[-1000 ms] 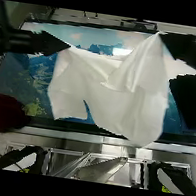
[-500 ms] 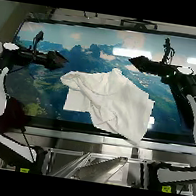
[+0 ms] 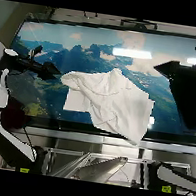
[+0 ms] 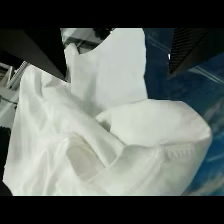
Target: Fold the shirts.
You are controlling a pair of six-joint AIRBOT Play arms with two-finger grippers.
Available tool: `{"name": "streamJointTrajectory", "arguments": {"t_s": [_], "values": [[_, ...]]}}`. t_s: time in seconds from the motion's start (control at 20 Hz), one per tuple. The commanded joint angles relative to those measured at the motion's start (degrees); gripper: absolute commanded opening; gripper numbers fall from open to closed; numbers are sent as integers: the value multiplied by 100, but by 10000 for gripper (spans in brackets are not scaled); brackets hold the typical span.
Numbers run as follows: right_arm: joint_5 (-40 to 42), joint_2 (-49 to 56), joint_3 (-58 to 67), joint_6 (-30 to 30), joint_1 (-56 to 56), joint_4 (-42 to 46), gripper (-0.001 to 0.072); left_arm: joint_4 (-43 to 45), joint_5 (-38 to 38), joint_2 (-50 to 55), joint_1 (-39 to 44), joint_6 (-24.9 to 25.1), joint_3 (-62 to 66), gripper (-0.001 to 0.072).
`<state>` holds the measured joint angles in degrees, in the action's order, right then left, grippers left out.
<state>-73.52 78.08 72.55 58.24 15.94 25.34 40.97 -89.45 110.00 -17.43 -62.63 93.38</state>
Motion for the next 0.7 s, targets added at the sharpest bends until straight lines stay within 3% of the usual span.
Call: {"name": "streamJointTrajectory", "arguments": {"t_s": [0.0, 0.2, 0.5, 0.65], "values": [[-485, -835, -612, 1095, 184, 2142, 164, 632, 345, 28, 306, 212, -168, 670], [-472, -2017, -2098, 1733, 184, 3259, 163, 979, 887, 28, 643, 933, -157, 669], [-201, -3187, -3467, 1832, 184, 3353, 163, 2566, 1862, 37, 975, 1176, 688, 669], [-131, -3283, -3659, 1836, 181, 3362, 163, 2745, 1886, 42, 1126, 1902, 876, 669]]}}
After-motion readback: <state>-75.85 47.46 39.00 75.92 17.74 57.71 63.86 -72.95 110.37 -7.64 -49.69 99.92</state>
